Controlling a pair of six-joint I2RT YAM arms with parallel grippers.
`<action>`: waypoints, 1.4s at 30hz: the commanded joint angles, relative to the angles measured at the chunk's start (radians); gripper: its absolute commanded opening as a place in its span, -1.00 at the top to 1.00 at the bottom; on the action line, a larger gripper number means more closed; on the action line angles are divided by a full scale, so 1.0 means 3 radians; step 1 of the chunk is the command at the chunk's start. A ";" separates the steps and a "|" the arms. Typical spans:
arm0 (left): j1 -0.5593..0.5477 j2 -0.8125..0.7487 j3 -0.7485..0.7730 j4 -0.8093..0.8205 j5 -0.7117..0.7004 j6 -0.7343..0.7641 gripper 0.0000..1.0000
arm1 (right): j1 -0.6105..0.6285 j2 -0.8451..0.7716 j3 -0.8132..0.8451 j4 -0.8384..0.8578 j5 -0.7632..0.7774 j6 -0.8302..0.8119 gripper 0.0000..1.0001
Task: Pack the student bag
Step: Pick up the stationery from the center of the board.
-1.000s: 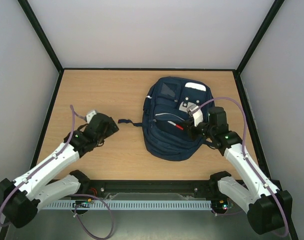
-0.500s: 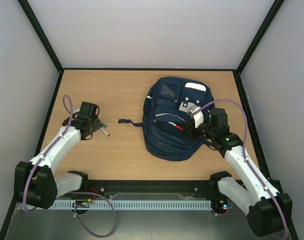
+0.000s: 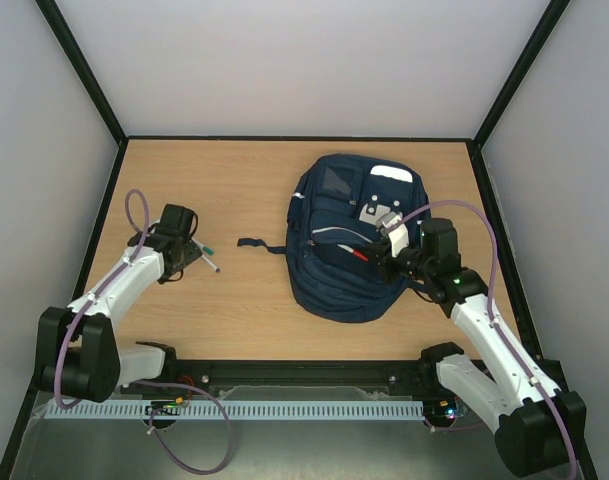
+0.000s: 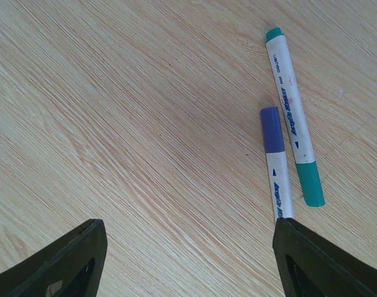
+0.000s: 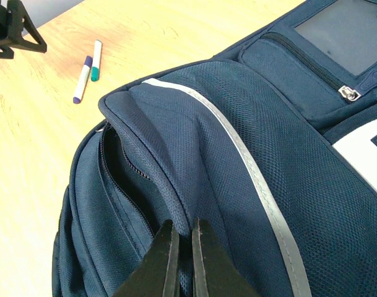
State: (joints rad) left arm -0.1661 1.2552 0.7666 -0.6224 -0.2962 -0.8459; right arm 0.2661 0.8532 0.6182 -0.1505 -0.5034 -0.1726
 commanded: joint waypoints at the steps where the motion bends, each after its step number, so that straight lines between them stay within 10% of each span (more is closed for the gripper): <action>1: 0.0038 0.0085 -0.0042 0.0069 0.0040 -0.0105 -0.49 | -0.0028 -0.0116 -0.0018 0.0103 -0.0127 -0.0002 0.98; 42: -0.0039 0.1335 0.0425 0.0107 0.0701 -0.0337 -0.08 | -0.0050 -0.0278 -0.0056 0.0098 -0.0131 -0.0115 0.98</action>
State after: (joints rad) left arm -0.1745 1.6257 0.8726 -0.5125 -0.1051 -0.9325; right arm 0.2554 0.8021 0.6006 -0.1516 -0.5026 -0.2031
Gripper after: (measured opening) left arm 0.552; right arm 0.043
